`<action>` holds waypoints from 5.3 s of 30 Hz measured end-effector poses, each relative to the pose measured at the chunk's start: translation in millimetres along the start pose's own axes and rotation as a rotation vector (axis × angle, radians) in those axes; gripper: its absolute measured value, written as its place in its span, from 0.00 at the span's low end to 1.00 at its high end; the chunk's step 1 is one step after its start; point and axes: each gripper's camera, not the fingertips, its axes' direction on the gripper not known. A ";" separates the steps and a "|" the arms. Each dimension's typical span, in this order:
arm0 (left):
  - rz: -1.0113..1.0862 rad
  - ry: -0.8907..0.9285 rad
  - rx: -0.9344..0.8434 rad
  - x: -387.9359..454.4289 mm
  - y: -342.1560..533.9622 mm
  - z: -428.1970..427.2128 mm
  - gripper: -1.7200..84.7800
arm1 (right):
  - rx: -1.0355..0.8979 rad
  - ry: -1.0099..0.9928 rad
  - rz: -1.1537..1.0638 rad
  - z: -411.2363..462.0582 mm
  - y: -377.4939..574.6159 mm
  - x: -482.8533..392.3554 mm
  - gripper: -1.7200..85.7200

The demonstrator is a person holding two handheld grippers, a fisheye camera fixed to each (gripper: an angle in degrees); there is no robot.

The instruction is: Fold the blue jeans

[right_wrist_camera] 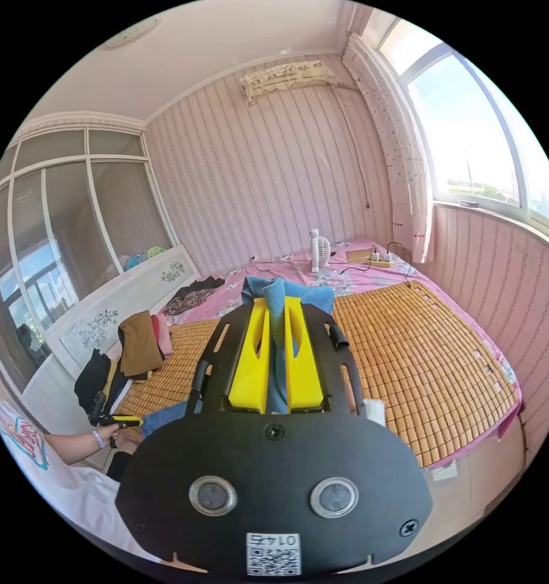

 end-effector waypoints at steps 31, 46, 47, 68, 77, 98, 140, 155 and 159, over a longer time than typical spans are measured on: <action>-0.298 -0.077 0.187 -110.6 7.6 -110.0 0.02 | -0.620 0.254 0.291 146.2 46.1 142.2 0.14; -0.327 -0.073 0.186 -138.3 -1.6 -101.4 0.02 | -0.740 0.255 0.234 167.4 27.4 171.4 0.04; -0.318 -0.071 0.193 -140.5 -1.1 -103.2 0.02 | -0.755 0.230 0.243 162.5 27.3 173.6 0.04; -0.852 0.153 0.249 -223.3 201.7 -70.2 0.01 | -0.407 0.276 0.759 -210.4 189.2 200.9 0.07; -0.648 0.176 0.270 -224.4 83.6 -73.1 0.03 | -0.360 0.291 0.592 -146.2 117.4 219.0 0.15; -0.378 0.194 0.129 -155.6 -177.7 -19.5 0.10 | -0.211 0.030 0.178 -17.7 -88.5 167.9 0.04; -0.074 -0.465 -0.012 66.7 -296.6 32.6 0.01 | -0.602 0.687 -0.075 319.2 42.7 129.0 0.02; -0.197 -0.371 0.162 36.5 -297.7 -11.2 0.10 | -0.601 0.837 -0.075 415.6 8.7 118.9 0.02; -0.234 -0.349 0.033 4.4 -310.2 10.2 0.15 | -0.615 0.916 -0.148 426.7 13.9 108.7 0.01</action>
